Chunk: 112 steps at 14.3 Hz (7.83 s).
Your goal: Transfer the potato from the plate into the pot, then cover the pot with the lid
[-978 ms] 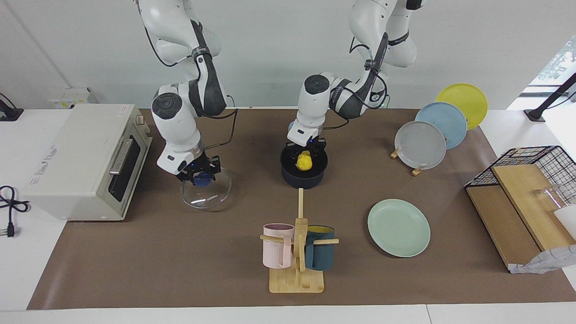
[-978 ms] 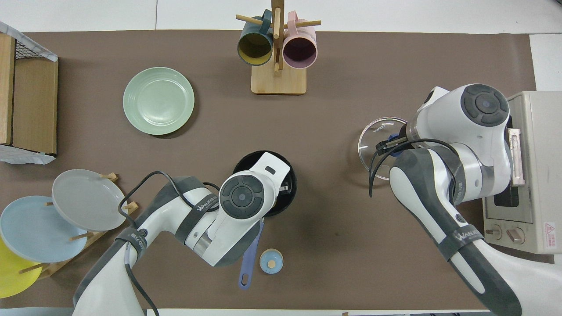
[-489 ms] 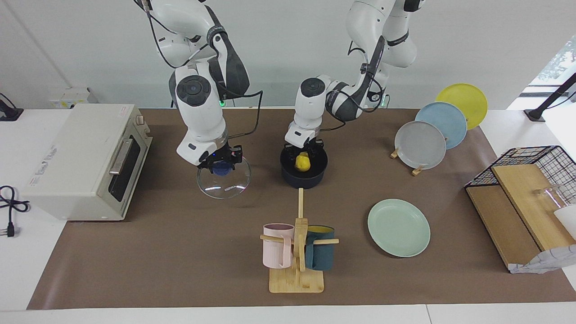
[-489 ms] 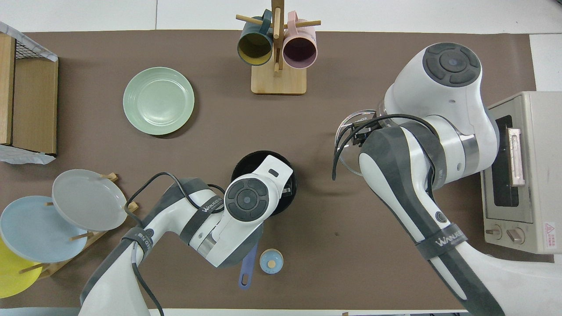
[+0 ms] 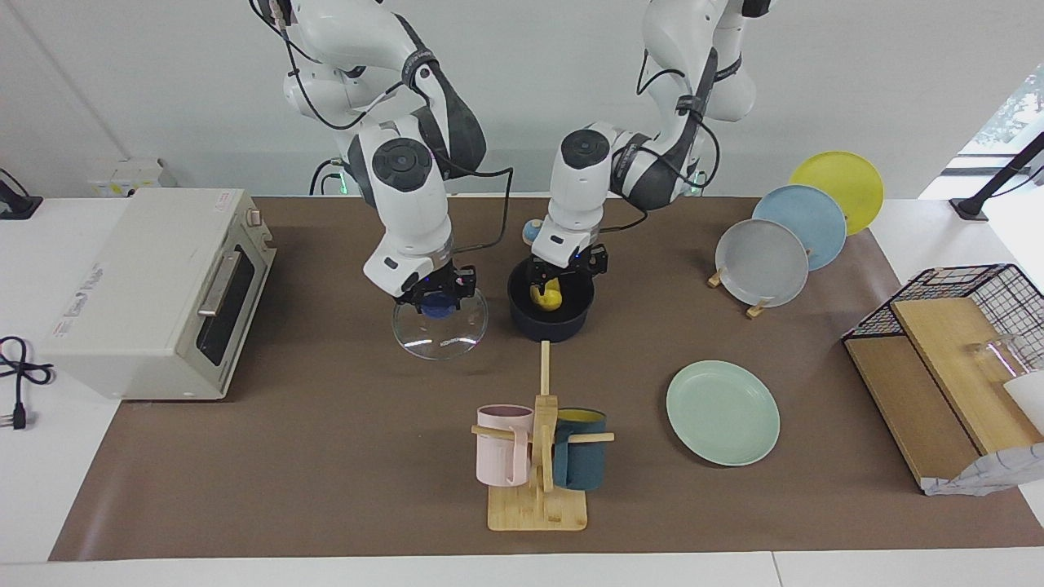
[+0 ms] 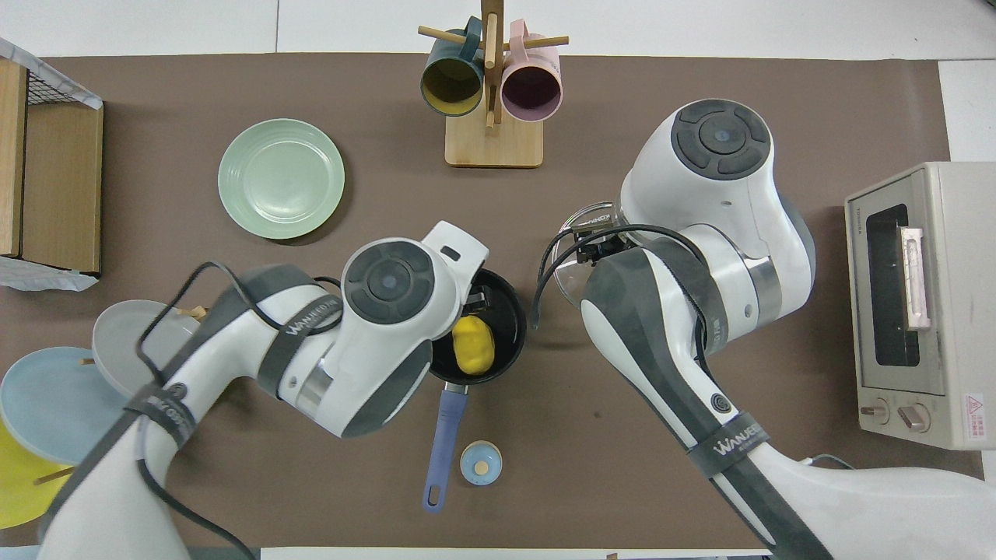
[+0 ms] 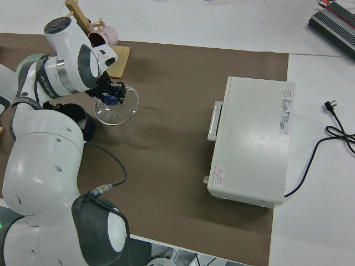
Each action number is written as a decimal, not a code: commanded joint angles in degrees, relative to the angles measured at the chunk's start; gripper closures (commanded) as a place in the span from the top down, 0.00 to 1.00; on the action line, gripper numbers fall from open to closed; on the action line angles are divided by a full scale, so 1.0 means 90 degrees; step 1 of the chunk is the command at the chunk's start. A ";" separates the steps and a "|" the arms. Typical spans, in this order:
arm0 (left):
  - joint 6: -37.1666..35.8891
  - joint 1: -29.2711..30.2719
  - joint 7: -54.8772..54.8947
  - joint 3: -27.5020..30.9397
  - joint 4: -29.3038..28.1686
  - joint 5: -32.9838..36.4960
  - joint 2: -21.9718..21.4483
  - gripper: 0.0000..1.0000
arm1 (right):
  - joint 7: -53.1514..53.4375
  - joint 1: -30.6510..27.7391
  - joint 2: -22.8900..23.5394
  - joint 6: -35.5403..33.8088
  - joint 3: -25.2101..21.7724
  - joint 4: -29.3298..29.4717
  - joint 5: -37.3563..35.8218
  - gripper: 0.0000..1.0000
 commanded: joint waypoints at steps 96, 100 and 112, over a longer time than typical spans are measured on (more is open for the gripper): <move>-0.3062 0.3429 0.4119 -0.0017 0.2007 0.0021 -0.1284 1.00 | -0.2305 -0.1724 -0.1719 -0.1836 -0.0974 0.0425 -0.0555 1.00; -0.3062 0.3429 0.4128 -0.0017 0.2006 0.0021 -0.1284 1.00 | -0.2344 -0.1763 -0.1710 -0.1748 -0.0984 0.0425 -0.0477 1.00; -0.3072 0.3497 0.4148 0.0003 0.2006 0.0021 -0.1284 1.00 | -0.2314 -0.1714 -0.1719 -0.1924 -0.1072 0.0406 -0.0252 1.00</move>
